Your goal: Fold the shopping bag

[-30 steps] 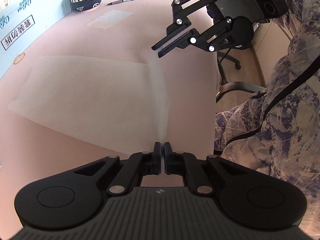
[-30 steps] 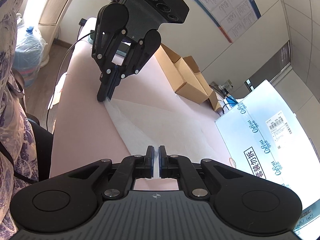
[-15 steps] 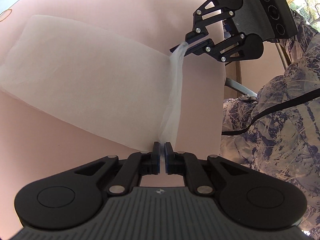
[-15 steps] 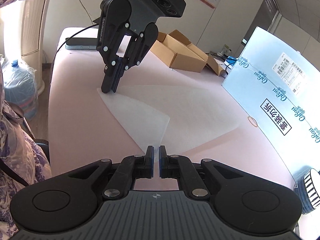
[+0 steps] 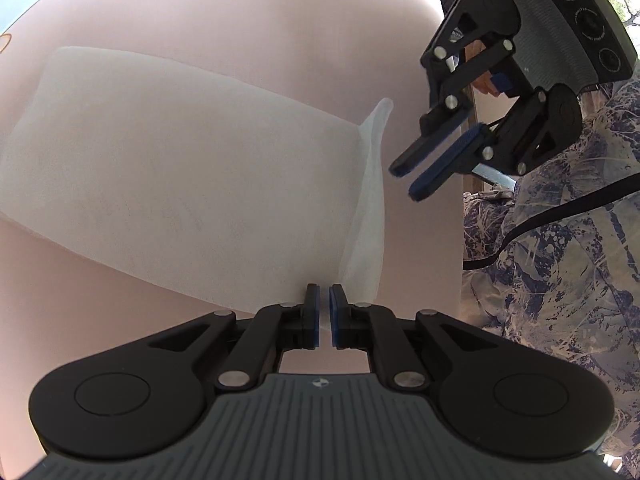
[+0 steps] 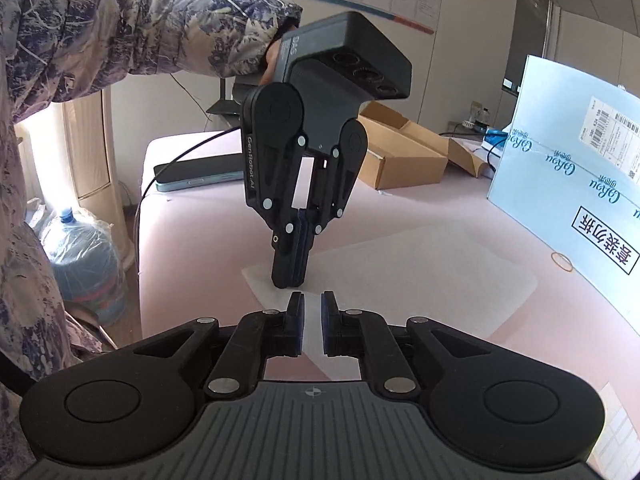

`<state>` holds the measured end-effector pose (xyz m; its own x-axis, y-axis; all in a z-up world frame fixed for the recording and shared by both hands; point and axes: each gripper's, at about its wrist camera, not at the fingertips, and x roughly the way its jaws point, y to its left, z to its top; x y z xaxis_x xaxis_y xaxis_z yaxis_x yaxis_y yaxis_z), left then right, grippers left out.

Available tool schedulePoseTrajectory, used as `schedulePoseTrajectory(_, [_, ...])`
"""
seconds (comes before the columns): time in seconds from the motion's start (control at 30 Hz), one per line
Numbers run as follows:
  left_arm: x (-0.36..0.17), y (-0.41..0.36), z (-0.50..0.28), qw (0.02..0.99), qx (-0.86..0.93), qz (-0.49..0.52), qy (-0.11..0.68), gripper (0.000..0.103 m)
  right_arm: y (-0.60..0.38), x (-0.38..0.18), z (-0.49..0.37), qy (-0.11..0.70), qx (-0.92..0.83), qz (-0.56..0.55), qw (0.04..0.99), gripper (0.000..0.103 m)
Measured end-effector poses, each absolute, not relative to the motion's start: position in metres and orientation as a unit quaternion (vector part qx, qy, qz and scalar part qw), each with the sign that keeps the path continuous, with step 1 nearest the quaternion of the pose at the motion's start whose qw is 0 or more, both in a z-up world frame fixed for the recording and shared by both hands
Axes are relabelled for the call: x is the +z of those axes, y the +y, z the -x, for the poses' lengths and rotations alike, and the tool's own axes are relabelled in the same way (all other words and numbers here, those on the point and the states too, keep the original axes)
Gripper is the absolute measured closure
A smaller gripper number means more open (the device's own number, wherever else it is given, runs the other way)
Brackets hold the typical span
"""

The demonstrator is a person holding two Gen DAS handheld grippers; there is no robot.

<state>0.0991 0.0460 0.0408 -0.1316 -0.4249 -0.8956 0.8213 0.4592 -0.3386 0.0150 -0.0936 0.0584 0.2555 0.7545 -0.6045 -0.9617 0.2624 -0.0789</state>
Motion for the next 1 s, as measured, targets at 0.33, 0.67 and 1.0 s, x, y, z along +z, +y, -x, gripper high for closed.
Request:
schedulePoseTrajectory(0.33, [0.047,0.052,-0.090,0.643,-0.492,-0.175,0.560,0.091,-0.125,0.044,-0.024,0.290,0.490,0.192,0.799,0.084])
schedulePoseTrajectory(0.67, [0.114,0.096,-0.052,0.828,-0.403,-0.100,0.377,0.052,-0.147,0.038,-0.017,0.295,0.466,0.146,0.821,0.080])
schedulePoseTrajectory(1.0, [0.076,0.080,0.020,0.902,-0.300,0.031,0.310,0.044,-0.146,0.035,-0.007,0.276,0.450,0.137,0.838,0.073])
